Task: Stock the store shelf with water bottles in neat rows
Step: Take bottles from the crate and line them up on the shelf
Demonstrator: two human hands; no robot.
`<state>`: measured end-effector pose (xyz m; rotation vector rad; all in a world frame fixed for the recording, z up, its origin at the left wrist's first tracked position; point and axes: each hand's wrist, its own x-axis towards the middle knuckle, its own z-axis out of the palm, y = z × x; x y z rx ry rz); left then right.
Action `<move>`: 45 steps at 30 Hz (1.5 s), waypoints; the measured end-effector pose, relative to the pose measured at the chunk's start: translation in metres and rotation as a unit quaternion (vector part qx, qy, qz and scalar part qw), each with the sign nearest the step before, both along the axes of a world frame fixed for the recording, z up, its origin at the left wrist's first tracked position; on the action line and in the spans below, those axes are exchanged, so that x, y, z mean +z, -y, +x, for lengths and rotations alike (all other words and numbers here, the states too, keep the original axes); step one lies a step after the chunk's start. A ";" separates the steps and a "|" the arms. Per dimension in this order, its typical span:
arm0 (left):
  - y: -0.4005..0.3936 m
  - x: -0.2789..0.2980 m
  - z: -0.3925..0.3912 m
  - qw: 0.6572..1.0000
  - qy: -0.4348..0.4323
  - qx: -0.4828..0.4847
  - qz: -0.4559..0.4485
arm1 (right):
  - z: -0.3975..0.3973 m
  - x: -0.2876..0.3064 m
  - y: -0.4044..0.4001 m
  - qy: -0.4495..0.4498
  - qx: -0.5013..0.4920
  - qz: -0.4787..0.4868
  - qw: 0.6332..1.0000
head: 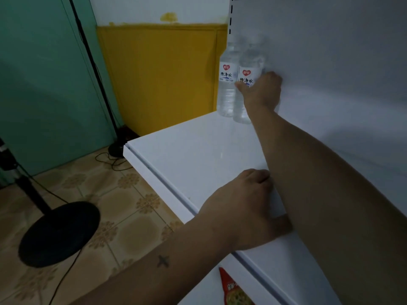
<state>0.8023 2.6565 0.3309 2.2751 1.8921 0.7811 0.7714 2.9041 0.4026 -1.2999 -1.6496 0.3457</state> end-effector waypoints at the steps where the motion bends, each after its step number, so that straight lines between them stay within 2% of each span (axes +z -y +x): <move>1: 0.000 0.001 -0.001 1.000 0.003 0.004 -0.002 | 0.001 0.000 -0.001 0.007 0.000 0.004 1.000; 7: 0.004 0.008 0.003 0.999 -0.003 0.027 -0.026 | 0.011 0.008 0.003 0.061 0.036 -0.016 0.997; 13: 0.011 0.020 0.006 0.996 0.003 0.041 -0.077 | 0.061 0.019 0.041 0.102 0.043 -0.044 0.993; 19: 0.045 0.034 -0.002 0.992 0.104 0.063 -0.033 | 0.157 0.033 0.137 0.164 0.069 -0.068 0.982; 23: 0.095 0.040 0.024 0.984 0.176 0.037 0.004 | 0.250 0.044 0.220 0.100 0.032 -0.109 0.988; 25: 0.119 0.045 0.062 0.980 0.197 -0.013 0.016 | 0.295 0.046 0.269 0.070 0.009 -0.124 0.990; 29: 0.160 0.054 0.155 0.969 0.194 -0.148 0.039 | 0.379 0.048 0.375 0.062 -0.077 -0.115 0.988; 34: 0.216 0.069 0.271 0.925 0.222 -0.305 0.043 | 0.473 0.048 0.495 0.039 -0.213 -0.107 0.970; 40: 0.285 0.054 0.376 0.867 0.232 -0.440 -0.034 | 0.557 0.020 0.622 -0.015 -0.390 -0.103 0.915; 45: 0.338 0.031 0.429 0.815 0.195 -0.540 -0.081 | 0.590 -0.010 0.710 -0.043 -0.507 -0.131 0.851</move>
